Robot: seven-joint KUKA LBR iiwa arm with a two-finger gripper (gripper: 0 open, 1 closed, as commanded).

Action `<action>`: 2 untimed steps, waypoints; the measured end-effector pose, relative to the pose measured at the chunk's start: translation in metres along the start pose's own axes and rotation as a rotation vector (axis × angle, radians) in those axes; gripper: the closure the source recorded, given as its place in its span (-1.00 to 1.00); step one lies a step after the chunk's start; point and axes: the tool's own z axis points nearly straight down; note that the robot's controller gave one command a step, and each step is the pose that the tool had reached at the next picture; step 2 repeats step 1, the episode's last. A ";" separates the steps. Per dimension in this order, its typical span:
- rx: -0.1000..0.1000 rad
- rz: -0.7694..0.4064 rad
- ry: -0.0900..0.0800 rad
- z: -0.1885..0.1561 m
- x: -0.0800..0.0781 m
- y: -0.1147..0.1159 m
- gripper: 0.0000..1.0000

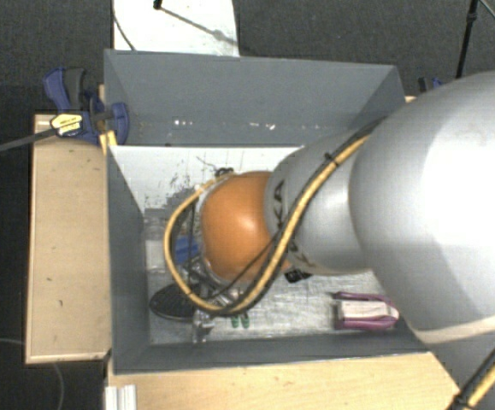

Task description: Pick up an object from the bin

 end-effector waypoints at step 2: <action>0.000 -0.006 -0.005 -0.152 -0.010 -0.009 1.00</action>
Offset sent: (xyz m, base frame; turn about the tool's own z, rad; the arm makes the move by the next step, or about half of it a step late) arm 0.0084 -0.0090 0.1478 -0.0128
